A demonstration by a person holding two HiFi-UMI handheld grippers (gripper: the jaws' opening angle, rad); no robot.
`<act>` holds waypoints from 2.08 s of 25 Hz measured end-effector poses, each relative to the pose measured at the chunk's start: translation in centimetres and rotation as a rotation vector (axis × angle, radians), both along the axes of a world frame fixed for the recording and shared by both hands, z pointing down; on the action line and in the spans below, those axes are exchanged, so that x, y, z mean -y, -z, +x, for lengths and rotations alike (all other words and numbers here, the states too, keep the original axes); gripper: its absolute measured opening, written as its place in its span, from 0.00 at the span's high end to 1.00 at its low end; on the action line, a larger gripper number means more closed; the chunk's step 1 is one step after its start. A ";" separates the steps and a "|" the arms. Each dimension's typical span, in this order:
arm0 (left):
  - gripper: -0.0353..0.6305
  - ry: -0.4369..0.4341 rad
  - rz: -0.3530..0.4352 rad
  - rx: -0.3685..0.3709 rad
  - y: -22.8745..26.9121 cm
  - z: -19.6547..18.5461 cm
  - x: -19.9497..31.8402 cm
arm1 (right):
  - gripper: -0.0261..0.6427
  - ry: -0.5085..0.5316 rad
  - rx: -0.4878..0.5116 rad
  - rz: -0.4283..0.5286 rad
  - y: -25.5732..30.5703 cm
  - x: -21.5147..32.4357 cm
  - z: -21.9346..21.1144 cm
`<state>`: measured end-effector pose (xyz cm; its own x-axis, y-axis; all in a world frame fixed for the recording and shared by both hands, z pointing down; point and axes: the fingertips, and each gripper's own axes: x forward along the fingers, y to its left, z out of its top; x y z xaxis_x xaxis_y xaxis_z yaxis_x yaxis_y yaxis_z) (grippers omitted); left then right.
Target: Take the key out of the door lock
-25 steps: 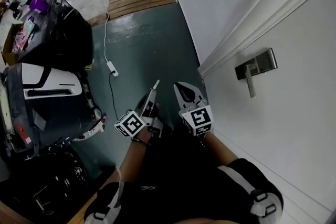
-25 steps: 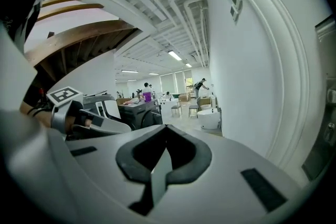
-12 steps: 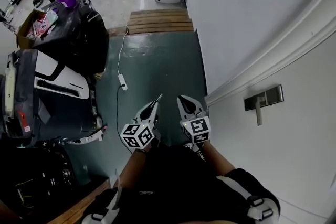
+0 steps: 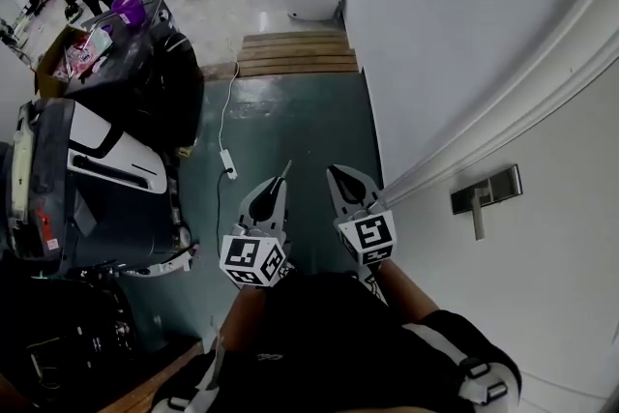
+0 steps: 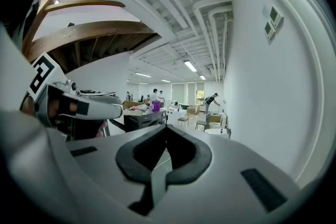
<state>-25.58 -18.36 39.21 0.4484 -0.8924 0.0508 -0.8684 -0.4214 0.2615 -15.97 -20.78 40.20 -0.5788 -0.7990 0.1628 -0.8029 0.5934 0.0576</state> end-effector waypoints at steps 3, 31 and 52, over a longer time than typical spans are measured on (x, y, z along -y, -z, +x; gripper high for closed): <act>0.89 -0.006 0.045 0.012 2.2 0.2 0.1 | 0.95 0.003 0.000 0.055 2.6 0.1 0.0; 0.89 0.032 0.215 0.159 8.4 1.8 -0.9 | 0.95 -0.083 -0.008 0.244 9.6 -1.0 3.3; 0.89 0.021 0.206 0.151 7.6 2.4 -1.1 | 0.95 -0.067 -0.049 0.247 9.2 -1.5 3.1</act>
